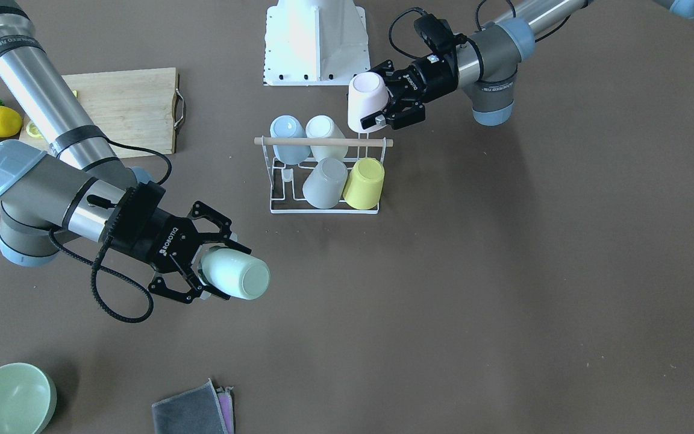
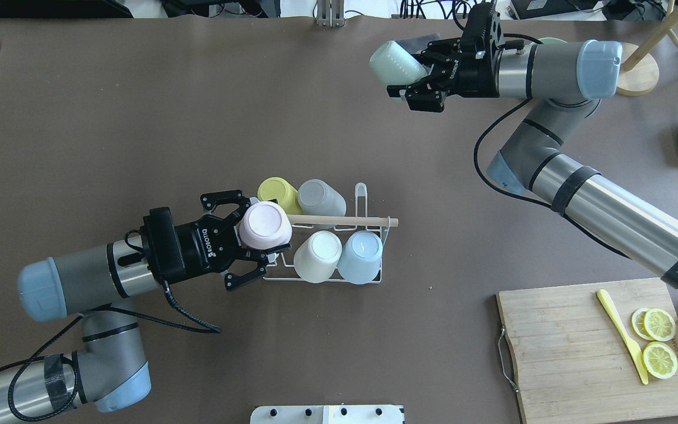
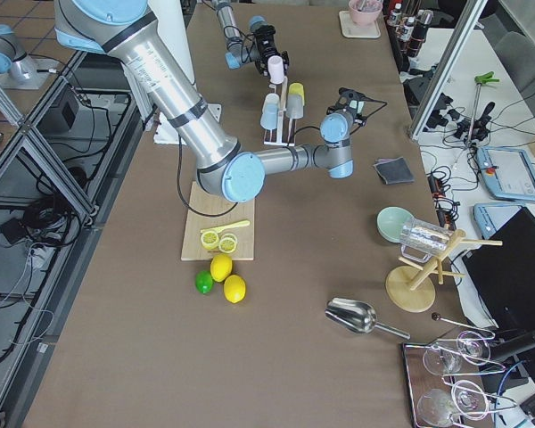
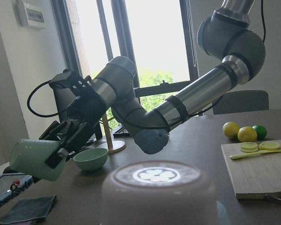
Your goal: Place cup on cup holder
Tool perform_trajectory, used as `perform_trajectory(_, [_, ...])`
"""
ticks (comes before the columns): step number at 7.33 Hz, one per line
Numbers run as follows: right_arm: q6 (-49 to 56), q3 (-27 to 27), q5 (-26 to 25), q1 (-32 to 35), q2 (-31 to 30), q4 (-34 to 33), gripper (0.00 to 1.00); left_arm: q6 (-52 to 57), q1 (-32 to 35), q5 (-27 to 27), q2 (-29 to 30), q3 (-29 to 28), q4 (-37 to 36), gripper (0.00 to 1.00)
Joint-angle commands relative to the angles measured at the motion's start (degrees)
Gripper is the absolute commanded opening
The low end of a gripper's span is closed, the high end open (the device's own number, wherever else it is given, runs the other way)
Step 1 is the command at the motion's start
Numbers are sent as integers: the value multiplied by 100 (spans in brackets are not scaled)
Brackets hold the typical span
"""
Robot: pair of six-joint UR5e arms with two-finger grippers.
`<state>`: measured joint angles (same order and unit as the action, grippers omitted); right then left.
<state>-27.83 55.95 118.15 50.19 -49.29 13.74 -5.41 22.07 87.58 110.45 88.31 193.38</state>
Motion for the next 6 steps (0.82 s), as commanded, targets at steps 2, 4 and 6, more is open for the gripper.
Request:
perform_trajectory(2, [-416,205,-441,-202,-2,980,0,5,-72,49,29,-68,15,51])
perform_trajectory(4, [-434,722,-625,-728,-115,990,0,5,-98,49,29,-95,24,51])
perform_trajectory(6, [-102,891,-591,-1177,-247,990,0,5,-133,49,21,-130,24,52])
